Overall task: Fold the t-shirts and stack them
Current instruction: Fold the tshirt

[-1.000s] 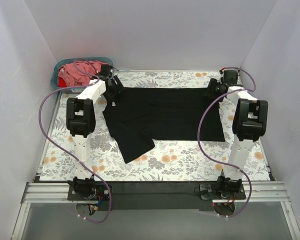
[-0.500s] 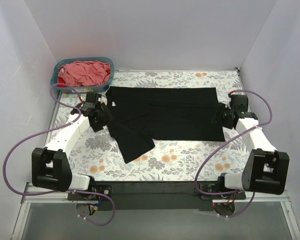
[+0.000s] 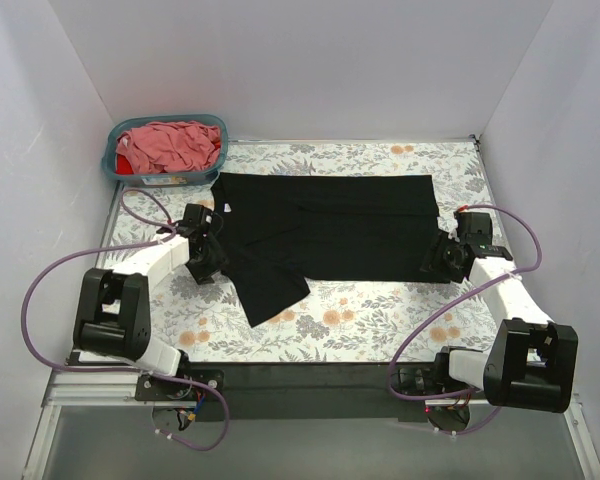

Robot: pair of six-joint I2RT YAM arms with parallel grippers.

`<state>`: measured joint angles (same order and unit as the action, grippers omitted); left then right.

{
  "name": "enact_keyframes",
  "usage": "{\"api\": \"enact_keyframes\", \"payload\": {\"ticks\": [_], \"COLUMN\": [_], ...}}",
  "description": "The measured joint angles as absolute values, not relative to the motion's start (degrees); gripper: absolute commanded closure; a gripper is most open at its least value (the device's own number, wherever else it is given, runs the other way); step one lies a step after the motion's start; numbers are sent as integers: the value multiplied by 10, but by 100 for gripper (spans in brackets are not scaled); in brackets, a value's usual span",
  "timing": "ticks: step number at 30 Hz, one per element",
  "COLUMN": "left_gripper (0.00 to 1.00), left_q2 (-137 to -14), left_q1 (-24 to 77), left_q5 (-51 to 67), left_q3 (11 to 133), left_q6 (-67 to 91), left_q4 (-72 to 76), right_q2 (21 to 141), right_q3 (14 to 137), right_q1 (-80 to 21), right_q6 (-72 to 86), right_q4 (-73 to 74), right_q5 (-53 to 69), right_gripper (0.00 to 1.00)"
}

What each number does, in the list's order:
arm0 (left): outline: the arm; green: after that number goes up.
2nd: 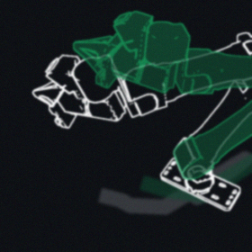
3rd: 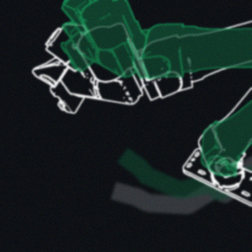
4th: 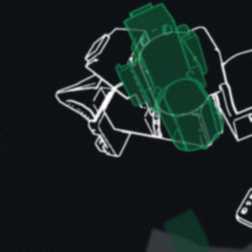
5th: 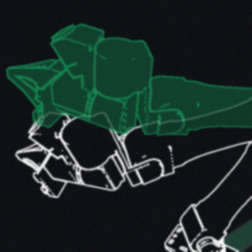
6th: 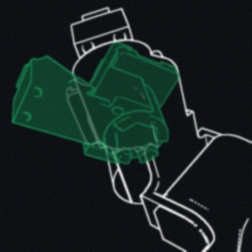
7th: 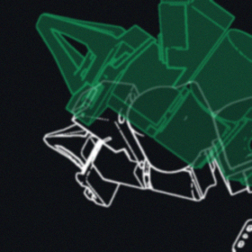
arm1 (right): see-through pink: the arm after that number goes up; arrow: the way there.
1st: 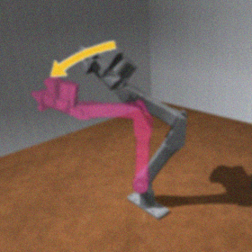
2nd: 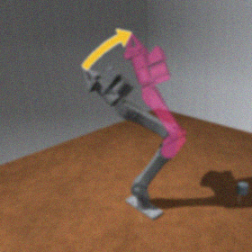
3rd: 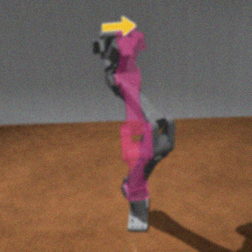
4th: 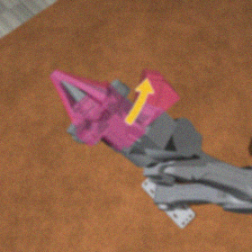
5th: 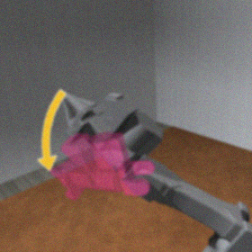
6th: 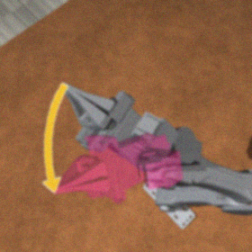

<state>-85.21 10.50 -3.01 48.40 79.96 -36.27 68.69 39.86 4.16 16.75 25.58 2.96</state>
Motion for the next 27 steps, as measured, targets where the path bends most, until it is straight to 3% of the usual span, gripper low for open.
{"api": "enact_keyframes", "payload": {"ticks": [7,10,16,25,27], "left_gripper": [55,66,100,100,100], "left_q2": [-907,-918,-919,-881,-869], "left_q1": [105,105,105,105,105], "left_q5": [-24,-23,-21,-15,-15], "left_q3": [507,515,506,466,456], "left_q6": [802,802,801,796,793], "left_q4": [-332,-318,-297,-283,-289], "right_q2": [687,687,687,736,747], "right_q3": [386,385,384,385,385], "right_q1": [42,42,43,63,68], "right_q6": [168,168,171,178,176], "right_q4": [249,249,245,240,239], "right_q5": [31,29,-4,-35,-37], "right_gripper": [39,39,39,41,46]}}
